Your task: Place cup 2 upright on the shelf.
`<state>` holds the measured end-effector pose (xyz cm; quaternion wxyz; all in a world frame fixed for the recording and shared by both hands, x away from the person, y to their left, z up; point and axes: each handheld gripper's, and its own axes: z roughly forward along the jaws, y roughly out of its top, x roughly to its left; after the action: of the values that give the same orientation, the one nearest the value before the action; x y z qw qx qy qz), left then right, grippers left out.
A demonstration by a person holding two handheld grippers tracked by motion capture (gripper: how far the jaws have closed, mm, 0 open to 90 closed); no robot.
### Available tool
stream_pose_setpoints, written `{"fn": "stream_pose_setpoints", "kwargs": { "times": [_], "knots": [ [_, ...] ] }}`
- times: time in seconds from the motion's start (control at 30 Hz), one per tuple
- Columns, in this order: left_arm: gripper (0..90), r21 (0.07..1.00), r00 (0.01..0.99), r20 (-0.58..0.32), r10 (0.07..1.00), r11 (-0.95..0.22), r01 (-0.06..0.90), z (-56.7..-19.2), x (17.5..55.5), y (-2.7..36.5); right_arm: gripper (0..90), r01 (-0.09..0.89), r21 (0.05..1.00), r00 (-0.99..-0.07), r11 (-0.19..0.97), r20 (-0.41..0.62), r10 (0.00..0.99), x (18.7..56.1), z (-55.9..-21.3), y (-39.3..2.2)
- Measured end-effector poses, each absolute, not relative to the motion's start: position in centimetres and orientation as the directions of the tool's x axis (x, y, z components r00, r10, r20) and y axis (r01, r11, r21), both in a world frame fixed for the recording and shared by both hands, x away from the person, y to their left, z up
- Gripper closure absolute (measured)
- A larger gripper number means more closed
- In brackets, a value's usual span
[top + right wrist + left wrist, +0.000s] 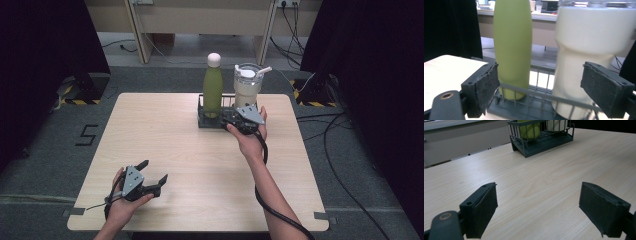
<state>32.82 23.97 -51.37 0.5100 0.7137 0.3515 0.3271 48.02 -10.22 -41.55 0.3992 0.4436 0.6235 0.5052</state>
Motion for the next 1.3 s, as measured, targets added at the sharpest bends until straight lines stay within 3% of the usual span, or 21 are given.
{"fn": "stream_pose_setpoints", "kwargs": {
  "times": [0.37, 1.3],
  "knots": [
    [14.1, 0.957, 0.534, 0.107, 0.839, -0.232, 0.172, -51.4, 32.8, 24.0, 14.8, 0.160, 0.984, -0.252, 0.079, -0.036, 0.967, 44.6, -43.0, -13.8],
    [14.1, 0.956, 0.530, 0.105, 0.841, -0.233, 0.179, -51.5, 32.9, 23.8, 14.9, 0.202, 0.976, -0.201, 0.083, -0.042, 0.979, 39.4, -46.6, -17.9]
  ]
}}
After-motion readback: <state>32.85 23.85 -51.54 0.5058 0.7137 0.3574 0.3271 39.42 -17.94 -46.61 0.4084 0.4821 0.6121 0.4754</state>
